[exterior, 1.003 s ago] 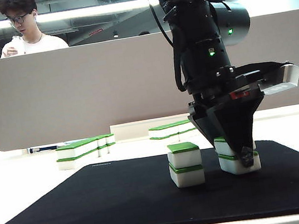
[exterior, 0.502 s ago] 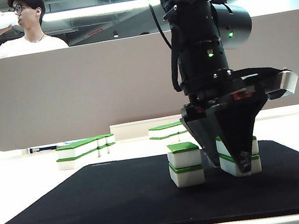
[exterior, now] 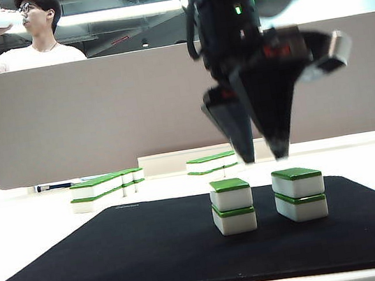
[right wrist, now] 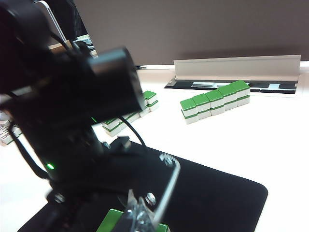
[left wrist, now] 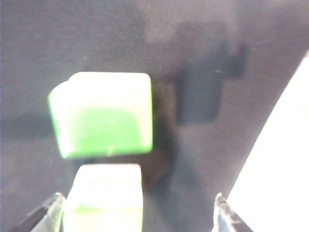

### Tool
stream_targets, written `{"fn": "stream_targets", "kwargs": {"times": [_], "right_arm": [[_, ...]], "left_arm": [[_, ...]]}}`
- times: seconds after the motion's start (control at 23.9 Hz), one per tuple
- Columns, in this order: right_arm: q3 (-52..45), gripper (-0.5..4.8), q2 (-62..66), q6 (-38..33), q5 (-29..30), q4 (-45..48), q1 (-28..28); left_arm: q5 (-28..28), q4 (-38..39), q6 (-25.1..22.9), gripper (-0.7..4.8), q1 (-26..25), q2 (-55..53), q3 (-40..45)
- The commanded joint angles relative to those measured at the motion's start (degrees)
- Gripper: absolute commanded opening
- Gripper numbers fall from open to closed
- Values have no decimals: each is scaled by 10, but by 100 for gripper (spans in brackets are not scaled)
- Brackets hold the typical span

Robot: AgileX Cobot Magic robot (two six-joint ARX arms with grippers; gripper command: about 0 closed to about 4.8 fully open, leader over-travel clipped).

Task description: Take a mahjong tile from the mahjong wall and then place it on the table close to you.

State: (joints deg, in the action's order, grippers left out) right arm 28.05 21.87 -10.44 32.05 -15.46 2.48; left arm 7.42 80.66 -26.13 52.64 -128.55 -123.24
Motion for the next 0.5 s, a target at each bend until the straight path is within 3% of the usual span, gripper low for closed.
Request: {"fn": "stream_targets", "kwargs": {"times": [0.04,0.17,0.33,0.38,0.5], "right_arm": [[3,-1,-1,1,-2,7,1],[3,-1,-1,1,-2,7,1],[3,-1,-1,1,-2,7,1],[3,-1,-1,1,-2,7,1],[3,-1,-1,1,-2,7,1]], "left_arm": [[-31,13,-1,404,1,38,-2],[-126,14,0,378,1,85,-2],[-206,14,1,201,1,122,-2],[-226,14,10,126,1,135,-2],[-250,14,15,42,-1,159,-2]]}}
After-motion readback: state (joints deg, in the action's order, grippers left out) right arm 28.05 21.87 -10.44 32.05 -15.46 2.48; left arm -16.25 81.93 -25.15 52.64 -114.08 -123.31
